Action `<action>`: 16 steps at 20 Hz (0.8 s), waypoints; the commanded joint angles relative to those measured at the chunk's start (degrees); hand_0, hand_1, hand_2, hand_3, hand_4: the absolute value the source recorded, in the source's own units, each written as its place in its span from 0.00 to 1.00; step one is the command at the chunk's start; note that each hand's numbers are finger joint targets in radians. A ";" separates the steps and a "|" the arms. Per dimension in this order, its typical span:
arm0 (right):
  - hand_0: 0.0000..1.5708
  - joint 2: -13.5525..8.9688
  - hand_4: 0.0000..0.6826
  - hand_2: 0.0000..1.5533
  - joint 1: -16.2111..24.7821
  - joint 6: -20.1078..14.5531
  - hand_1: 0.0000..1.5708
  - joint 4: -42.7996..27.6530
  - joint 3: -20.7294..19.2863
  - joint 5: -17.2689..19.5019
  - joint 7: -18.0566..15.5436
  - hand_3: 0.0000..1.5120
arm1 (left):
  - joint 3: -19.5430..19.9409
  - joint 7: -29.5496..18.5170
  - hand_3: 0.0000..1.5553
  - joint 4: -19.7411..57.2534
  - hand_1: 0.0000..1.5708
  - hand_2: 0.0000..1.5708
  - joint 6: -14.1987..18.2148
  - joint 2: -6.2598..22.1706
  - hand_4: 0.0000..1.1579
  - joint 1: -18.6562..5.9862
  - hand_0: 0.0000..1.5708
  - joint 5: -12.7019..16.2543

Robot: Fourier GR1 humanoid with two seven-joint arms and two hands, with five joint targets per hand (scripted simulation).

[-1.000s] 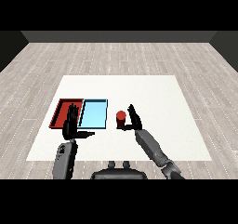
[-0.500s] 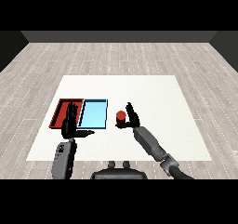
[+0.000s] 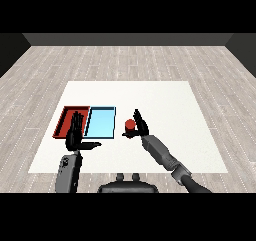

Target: Pick the red can and put it in the red box

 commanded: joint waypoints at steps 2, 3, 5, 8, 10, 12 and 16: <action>0.00 0.05 0.00 0.00 -0.79 -5.18 0.00 -3.01 9.26 -8.40 0.10 0.00 | -0.08 0.11 0.00 -1.59 0.00 0.00 -0.09 0.01 0.00 1.83 0.00 0.08; 0.00 0.05 0.00 0.00 -3.86 -2.45 0.00 1.59 5.30 -6.61 0.85 0.00 | 1.26 -2.97 0.00 4.43 0.00 0.00 -1.74 0.72 0.00 -0.74 0.00 0.79; 0.00 0.05 0.00 0.00 1.69 -7.45 0.00 -7.18 5.04 -2.21 1.99 0.00 | -1.98 -0.78 0.00 -0.16 0.00 0.00 1.70 -2.08 0.00 0.46 0.00 -1.69; 0.00 0.05 0.00 0.00 1.47 -10.73 0.00 -3.86 9.96 -5.37 1.32 0.00 | 0.68 -1.35 0.00 -0.07 0.00 0.00 0.17 0.34 0.00 0.47 0.00 -0.28; 0.00 0.05 0.00 0.00 -0.88 -10.48 0.00 -0.42 8.58 -9.53 -1.04 0.00 | 1.27 -0.35 0.00 -2.84 0.00 0.00 -1.77 1.06 0.00 2.74 0.00 2.09; 0.80 0.05 0.39 0.85 -4.07 -16.77 0.80 1.92 10.04 -10.29 0.73 0.85 | 0.53 0.19 0.00 -0.67 0.00 0.00 1.28 -0.43 0.00 0.03 0.00 -0.24; 0.92 0.05 0.90 0.94 -5.56 -22.26 0.92 0.54 15.00 -13.11 1.90 0.94 | -0.74 -2.97 0.00 0.66 0.00 0.00 -0.35 -0.77 0.00 1.57 0.00 -0.68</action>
